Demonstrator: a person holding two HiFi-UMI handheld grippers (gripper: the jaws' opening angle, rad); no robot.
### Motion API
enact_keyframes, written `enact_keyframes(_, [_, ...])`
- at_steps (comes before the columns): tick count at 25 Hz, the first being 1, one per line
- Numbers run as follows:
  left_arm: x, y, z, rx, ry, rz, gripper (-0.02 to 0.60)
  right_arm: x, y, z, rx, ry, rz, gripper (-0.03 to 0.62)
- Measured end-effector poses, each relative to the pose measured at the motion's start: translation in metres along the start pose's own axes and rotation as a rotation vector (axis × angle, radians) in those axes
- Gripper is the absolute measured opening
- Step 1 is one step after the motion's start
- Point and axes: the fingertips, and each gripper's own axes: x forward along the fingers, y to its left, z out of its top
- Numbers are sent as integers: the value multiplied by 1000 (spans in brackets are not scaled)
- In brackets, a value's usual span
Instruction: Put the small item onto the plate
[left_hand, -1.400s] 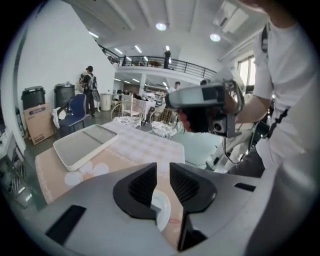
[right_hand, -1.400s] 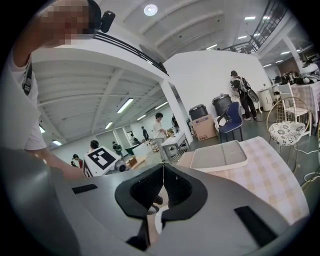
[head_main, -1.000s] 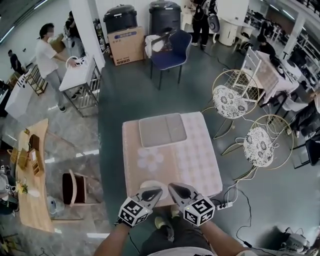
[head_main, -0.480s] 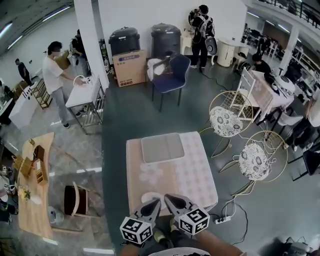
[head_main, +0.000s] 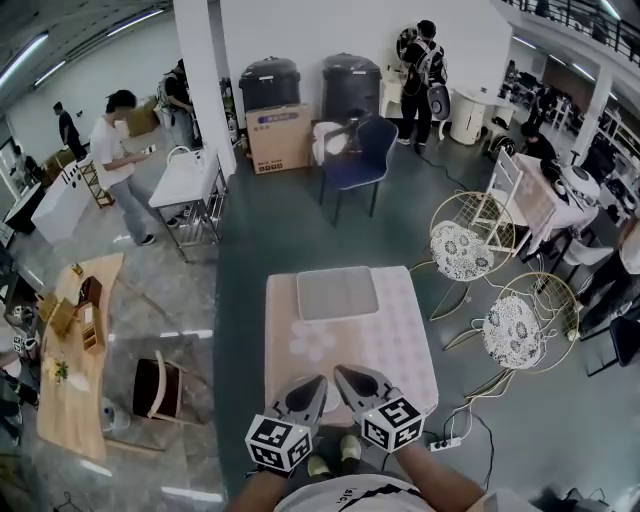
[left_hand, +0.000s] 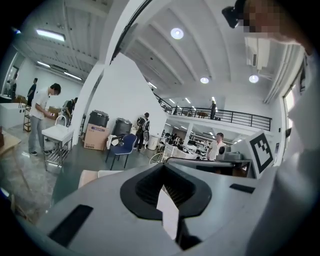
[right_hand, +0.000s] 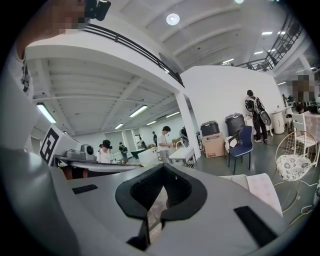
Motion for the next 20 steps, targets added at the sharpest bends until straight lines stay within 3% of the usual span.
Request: enact_keyframes(20, [3,17,14,24,-23,65,3,9,6,5,-15,-10,25,12])
